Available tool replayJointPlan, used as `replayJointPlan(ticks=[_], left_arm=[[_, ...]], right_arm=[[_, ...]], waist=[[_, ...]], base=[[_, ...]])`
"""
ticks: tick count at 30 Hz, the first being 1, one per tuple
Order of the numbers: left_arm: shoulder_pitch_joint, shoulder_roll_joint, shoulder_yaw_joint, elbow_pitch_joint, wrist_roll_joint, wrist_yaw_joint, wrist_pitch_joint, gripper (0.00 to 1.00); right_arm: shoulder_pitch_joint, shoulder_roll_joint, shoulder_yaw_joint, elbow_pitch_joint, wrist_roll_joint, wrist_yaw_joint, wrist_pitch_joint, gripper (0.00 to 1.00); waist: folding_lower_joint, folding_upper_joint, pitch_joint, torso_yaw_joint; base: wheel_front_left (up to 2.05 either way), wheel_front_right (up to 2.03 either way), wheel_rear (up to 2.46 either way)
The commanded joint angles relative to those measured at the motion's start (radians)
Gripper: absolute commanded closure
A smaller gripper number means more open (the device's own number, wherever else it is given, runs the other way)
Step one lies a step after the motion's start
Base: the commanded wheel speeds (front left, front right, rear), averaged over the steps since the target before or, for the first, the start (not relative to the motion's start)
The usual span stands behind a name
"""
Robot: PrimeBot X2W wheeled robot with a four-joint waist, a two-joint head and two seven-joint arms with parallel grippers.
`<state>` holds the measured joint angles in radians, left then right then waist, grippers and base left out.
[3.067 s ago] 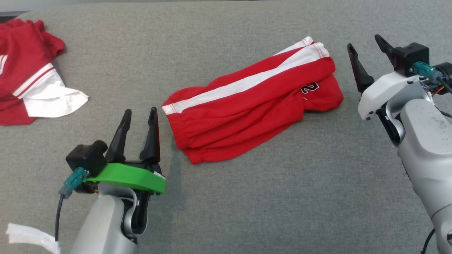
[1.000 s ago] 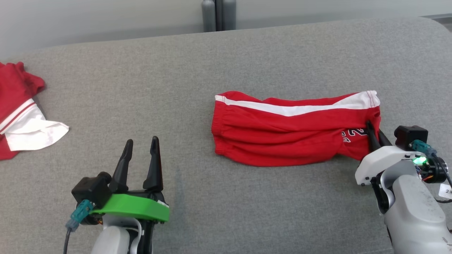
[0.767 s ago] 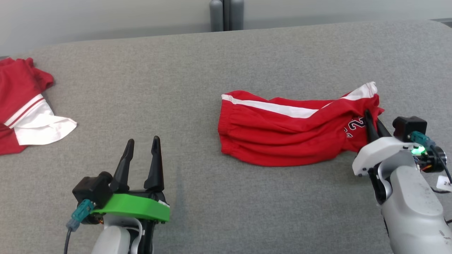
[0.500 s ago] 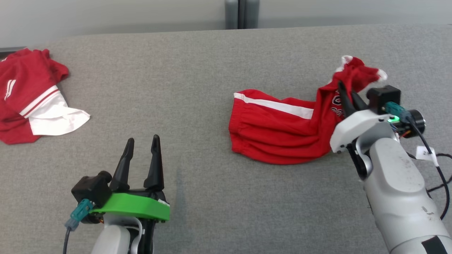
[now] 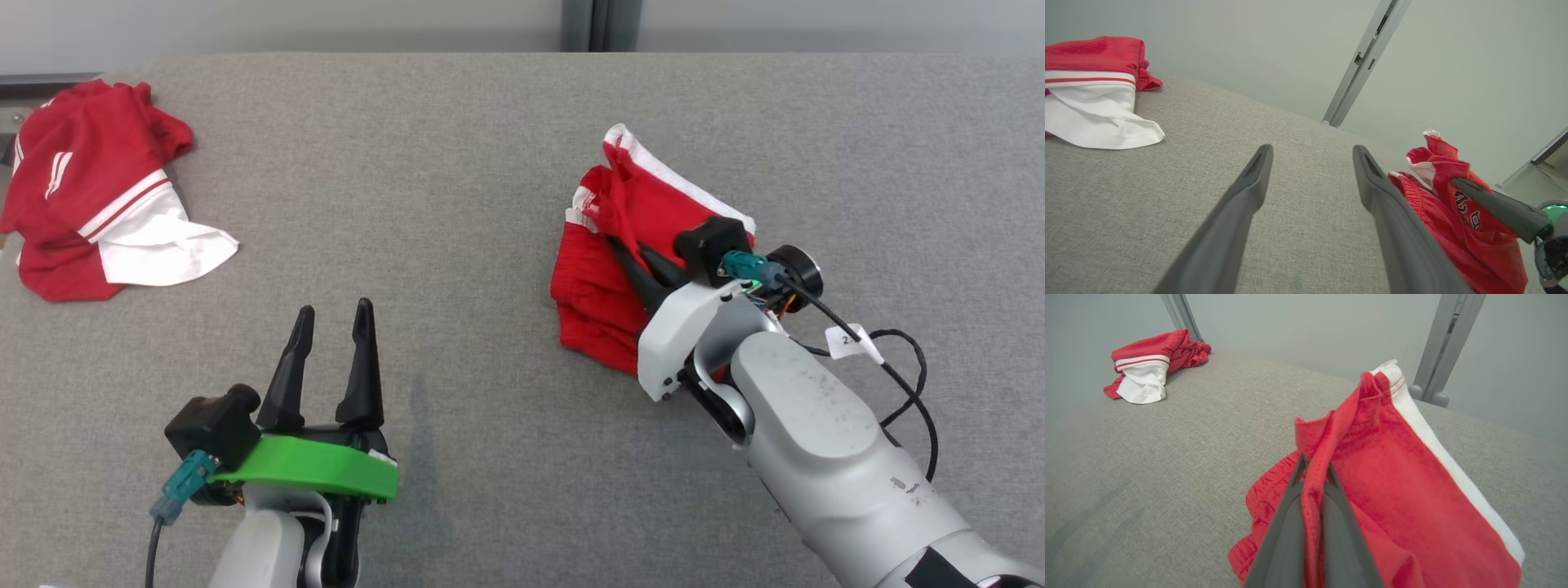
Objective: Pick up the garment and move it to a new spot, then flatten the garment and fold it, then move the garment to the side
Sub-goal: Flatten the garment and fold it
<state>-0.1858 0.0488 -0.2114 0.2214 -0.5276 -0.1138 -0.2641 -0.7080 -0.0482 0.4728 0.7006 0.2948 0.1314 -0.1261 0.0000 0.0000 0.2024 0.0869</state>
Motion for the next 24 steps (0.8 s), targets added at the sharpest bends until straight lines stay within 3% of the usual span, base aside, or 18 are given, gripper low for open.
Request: replayJointPlan(ticks=[1, 3, 4, 6, 7, 8, 15, 24], left_arm=[[-0.013, 0.003, 0.001, -0.004, -0.004, 0.006, 0.0, 0.0], [-0.013, 0.003, 0.002, -0.005, -0.006, 0.008, 0.0, 0.0], [-0.013, 0.003, 0.003, -0.004, -0.006, 0.007, 0.0, 0.0], [-0.013, 0.003, 0.003, -0.004, -0.006, 0.007, 0.0, 0.0], [-0.013, 0.003, 0.003, -0.004, -0.006, 0.007, 0.0, 0.0], [-0.014, 0.003, 0.003, -0.003, -0.006, 0.007, 0.0, 0.0], [-0.014, 0.003, 0.007, 0.005, -0.002, 0.005, 0.0, 0.0], [0.003, 0.003, 0.008, 0.012, 0.004, 0.004, 0.0, 0.0]], right_arm=[[0.007, -0.004, 0.02, 0.0, 0.02, -0.001, 0.005, 1.0], [0.008, -0.005, 0.047, 0.004, 0.034, -0.001, 0.006, 1.0], [0.008, -0.005, 0.058, 0.007, 0.041, -0.001, 0.007, 0.94], [0.005, -0.004, 0.088, 0.012, 0.051, -0.001, 0.008, 0.65], [0.006, -0.004, 0.102, 0.014, 0.058, -0.001, 0.006, 0.27], [0.006, -0.004, 0.117, 0.014, 0.063, -0.001, 0.005, 0.0], [-0.002, -0.004, 0.189, -0.004, 0.106, -0.001, -0.03, 0.0], [-0.043, -0.004, 0.103, -0.033, 0.077, -0.001, -0.1, 0.0]], waist=[[0.0, 0.0, 0.003, 0.001], [0.0, 0.0, 0.005, 0.0], [0.0, 0.0, 0.006, -0.001], [0.0, 0.0, 0.007, -0.003], [0.0, 0.0, 0.008, -0.004], [0.0, 0.0, 0.008, -0.006], [0.0, 0.0, 0.003, -0.02], [0.0, 0.0, -0.019, -0.037]], base=[[0.0, 0.0, 0.0], [0.0, 0.0, 0.0], [0.0, 0.0, 0.0], [0.0, 0.0, 0.0], [0.0, 0.0, 0.0], [0.0, 0.0, 0.0], [0.0, 0.0, 0.0], [0.0, 0.0, 0.0]])
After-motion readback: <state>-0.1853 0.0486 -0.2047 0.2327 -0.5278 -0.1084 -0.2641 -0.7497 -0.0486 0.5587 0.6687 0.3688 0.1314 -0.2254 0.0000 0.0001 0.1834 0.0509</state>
